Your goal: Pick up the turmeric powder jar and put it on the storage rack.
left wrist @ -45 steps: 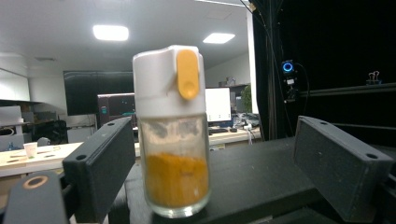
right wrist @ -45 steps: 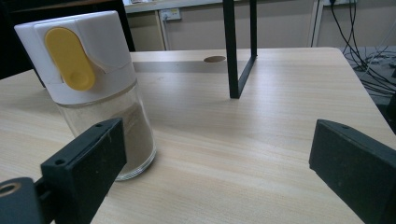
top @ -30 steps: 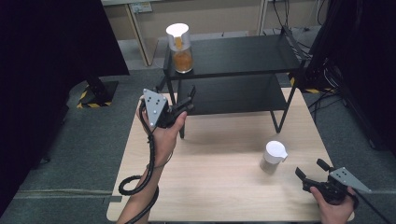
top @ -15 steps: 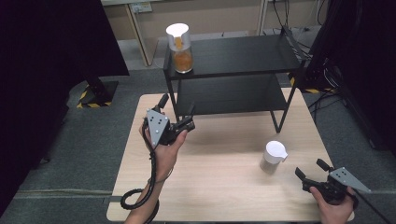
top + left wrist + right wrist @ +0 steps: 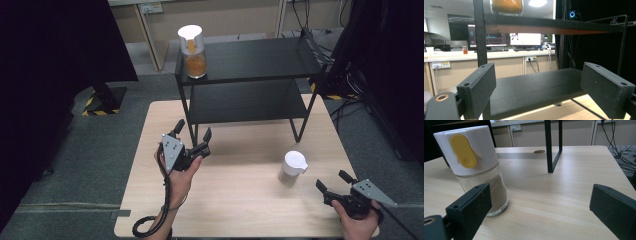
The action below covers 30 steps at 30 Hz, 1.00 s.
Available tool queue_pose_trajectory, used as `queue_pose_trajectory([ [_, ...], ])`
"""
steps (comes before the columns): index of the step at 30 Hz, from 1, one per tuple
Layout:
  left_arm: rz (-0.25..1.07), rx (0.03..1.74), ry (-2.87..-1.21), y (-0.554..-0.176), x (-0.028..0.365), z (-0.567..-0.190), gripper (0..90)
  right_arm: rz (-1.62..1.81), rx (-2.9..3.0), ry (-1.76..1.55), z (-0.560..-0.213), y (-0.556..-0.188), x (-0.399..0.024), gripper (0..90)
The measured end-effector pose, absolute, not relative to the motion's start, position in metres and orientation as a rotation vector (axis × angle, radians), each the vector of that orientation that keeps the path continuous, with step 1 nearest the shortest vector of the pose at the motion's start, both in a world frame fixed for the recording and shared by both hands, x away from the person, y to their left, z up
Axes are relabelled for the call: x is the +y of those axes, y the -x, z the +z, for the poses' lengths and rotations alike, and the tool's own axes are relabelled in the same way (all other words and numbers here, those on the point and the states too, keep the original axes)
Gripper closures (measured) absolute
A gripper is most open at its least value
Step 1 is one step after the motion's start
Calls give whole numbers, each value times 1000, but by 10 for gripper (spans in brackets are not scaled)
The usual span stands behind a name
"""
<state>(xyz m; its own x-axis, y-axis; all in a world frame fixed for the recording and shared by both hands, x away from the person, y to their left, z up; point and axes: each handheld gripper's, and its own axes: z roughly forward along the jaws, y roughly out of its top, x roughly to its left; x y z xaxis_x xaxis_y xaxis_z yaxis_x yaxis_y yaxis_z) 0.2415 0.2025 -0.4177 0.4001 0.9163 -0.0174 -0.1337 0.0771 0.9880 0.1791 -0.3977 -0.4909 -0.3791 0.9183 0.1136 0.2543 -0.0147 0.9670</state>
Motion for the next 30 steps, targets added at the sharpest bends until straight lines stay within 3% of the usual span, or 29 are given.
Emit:
queue_pose_trajectory([
  [30, 799, 978, -1375, -227, 210, -488, 97, 1431, 1671, -1223, -491, -179, -397, 43],
])
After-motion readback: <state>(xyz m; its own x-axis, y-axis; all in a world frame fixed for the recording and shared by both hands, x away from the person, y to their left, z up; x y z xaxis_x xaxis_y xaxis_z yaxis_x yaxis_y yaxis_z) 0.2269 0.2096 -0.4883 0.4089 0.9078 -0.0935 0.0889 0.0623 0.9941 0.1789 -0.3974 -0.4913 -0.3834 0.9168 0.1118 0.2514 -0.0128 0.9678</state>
